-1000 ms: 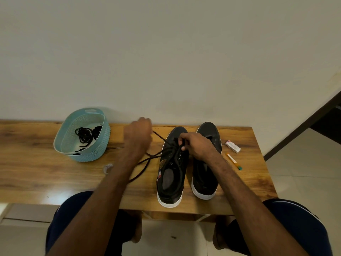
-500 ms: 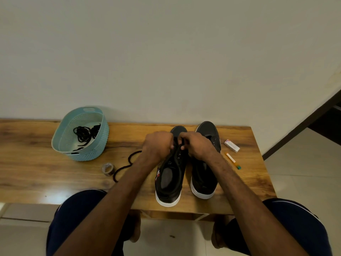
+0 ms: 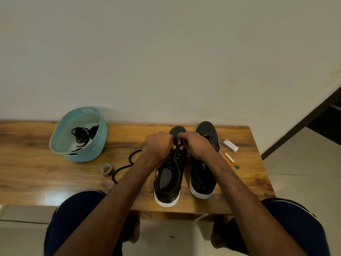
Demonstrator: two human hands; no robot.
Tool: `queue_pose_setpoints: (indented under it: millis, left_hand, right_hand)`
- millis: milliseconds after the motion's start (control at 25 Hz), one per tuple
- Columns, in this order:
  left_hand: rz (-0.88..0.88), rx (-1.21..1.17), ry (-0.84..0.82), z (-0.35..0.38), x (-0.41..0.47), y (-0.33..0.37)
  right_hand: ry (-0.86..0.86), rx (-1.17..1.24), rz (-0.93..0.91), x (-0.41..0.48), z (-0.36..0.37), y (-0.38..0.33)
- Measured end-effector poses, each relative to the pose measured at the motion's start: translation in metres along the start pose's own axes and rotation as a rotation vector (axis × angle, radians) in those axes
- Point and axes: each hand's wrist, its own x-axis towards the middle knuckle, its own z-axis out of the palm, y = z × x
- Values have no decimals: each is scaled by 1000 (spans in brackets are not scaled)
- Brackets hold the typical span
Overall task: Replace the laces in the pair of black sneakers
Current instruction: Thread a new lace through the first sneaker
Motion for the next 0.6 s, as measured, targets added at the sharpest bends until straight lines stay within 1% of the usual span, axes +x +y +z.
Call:
queue_pose_setpoints:
  millis: [80, 160, 240, 360, 480, 520, 600]
  left_hand:
    - [4, -76, 24, 1, 1, -4]
    - [68, -118, -25, 3, 0, -2]
    - [89, -128, -40, 4, 1, 0]
    - [77, -42, -17, -1, -1, 0]
    - [116, 81, -16, -3, -3, 6]
    - [90, 130, -11, -4, -3, 4]
    - [-67, 227, -41, -13, -1, -14]
  right_hand:
    - [-2, 9, -9, 0, 0, 1]
    - [1, 10, -14, 1, 0, 1]
    - [-1, 9, -21, 1, 0, 1]
    - [0, 9, -27, 0, 0, 1]
    - [7, 8, -30, -2, 0, 2]
    - [11, 17, -26, -2, -1, 2]
    - [10, 47, -9, -2, -2, 2]
